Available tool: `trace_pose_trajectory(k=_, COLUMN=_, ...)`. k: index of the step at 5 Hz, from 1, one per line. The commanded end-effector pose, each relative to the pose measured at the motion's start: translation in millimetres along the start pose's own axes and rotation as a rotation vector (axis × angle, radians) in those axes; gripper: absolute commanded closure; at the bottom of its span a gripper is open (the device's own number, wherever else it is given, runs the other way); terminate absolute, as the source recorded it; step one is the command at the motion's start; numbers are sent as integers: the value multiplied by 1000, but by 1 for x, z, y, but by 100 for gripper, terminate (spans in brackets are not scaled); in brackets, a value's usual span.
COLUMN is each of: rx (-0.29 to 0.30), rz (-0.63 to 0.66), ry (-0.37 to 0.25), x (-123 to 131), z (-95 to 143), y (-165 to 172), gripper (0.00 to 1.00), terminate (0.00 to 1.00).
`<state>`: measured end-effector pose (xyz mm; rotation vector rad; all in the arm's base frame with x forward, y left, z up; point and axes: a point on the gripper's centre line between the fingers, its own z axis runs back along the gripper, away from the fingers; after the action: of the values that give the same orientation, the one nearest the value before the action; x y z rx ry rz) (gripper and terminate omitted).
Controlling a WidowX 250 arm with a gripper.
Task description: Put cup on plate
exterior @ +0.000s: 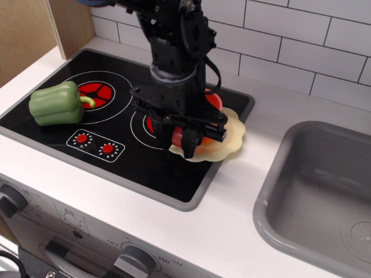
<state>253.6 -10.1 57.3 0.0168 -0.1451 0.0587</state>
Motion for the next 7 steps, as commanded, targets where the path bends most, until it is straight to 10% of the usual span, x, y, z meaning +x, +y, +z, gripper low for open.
trace_pose_trajectory(k=1, rx=4, rz=23, ry=-26, x=11, z=12, y=9, gripper=0, terminate=0)
trace_pose_trajectory(k=7, rx=-2, rz=-22, ry=23, x=-30, z=25, y=40, gripper=0, terminate=0)
